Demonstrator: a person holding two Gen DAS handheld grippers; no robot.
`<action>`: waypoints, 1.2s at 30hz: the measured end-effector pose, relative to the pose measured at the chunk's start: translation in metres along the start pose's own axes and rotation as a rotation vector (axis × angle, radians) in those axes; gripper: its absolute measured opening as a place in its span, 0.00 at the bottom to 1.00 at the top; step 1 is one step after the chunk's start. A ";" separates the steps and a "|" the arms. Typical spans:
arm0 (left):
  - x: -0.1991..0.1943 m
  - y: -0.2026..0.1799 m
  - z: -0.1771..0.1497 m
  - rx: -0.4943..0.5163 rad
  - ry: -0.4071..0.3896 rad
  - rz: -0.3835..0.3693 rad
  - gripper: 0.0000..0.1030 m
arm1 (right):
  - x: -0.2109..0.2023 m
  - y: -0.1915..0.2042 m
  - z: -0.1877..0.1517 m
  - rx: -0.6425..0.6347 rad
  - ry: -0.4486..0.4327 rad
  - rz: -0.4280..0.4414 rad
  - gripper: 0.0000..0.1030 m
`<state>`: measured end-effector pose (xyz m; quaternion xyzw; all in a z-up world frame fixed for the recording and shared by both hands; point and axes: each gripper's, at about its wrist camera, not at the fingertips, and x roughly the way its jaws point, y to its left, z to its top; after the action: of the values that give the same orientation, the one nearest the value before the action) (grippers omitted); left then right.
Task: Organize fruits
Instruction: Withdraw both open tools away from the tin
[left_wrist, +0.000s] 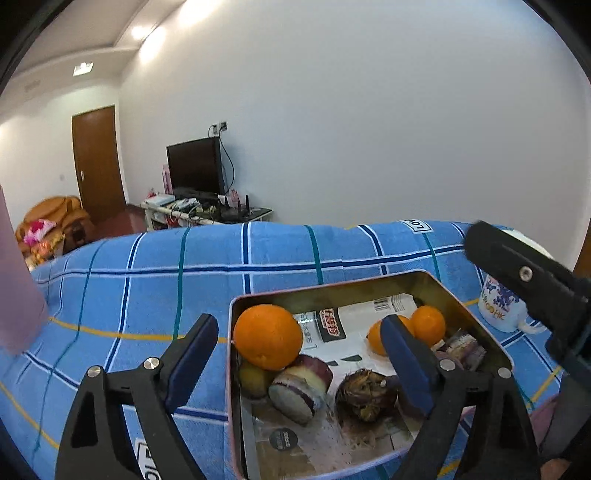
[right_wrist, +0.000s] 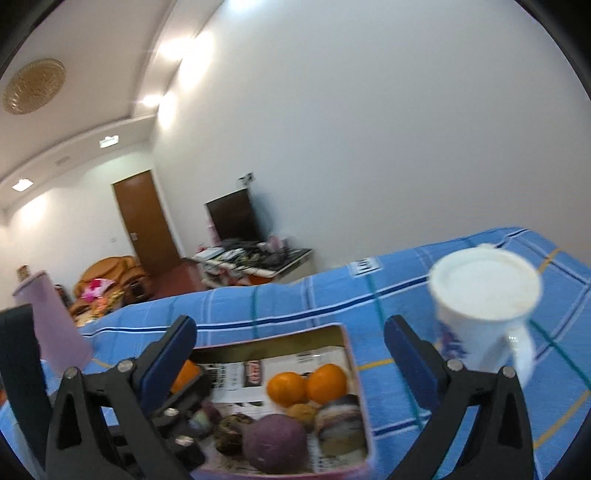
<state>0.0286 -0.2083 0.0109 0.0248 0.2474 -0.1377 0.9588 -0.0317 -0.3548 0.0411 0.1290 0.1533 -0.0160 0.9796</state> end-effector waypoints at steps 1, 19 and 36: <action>-0.002 0.000 -0.001 -0.003 -0.003 0.002 0.88 | -0.002 0.001 0.000 -0.005 -0.006 -0.015 1.00; -0.053 0.016 -0.025 0.027 -0.096 0.097 0.88 | -0.069 0.040 -0.030 -0.209 -0.144 -0.150 1.00; -0.102 0.021 -0.049 0.020 -0.172 0.105 0.88 | -0.117 0.057 -0.049 -0.236 -0.205 -0.169 1.00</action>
<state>-0.0737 -0.1566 0.0164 0.0355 0.1609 -0.0914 0.9821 -0.1533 -0.2881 0.0462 -0.0024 0.0636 -0.0935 0.9936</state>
